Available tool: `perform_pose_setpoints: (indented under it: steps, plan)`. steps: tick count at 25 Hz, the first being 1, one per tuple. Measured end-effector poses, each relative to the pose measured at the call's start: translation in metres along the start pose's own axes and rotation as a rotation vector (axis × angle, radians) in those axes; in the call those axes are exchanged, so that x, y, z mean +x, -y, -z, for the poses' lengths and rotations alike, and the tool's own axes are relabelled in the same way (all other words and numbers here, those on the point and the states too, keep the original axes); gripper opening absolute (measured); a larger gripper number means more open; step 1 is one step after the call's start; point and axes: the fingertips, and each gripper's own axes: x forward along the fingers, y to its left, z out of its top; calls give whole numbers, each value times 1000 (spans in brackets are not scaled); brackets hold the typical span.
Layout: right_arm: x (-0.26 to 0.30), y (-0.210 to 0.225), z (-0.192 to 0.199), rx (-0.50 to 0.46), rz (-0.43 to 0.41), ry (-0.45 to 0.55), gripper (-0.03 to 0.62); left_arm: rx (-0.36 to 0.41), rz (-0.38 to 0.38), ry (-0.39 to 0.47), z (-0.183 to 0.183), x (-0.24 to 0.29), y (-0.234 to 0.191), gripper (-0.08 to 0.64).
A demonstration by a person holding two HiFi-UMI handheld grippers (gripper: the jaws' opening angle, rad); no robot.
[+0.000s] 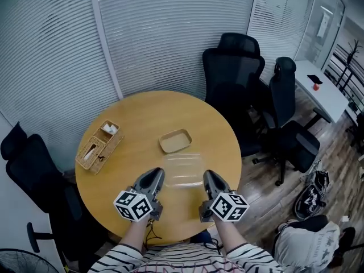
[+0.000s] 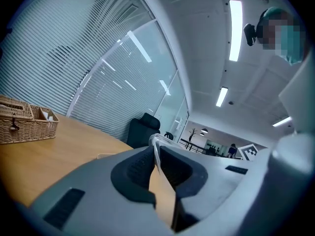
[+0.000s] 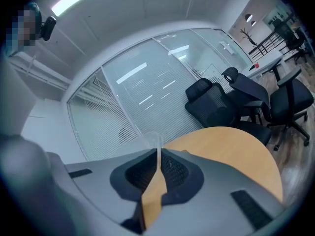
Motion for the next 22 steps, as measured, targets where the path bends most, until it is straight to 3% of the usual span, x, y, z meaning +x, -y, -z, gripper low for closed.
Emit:
perform_pose_setpoints:
  steps: [22]
  plan:
    - [-71, -26, 44, -15, 62, -18, 40, -26, 44, -10, 25, -65, 30, 51]
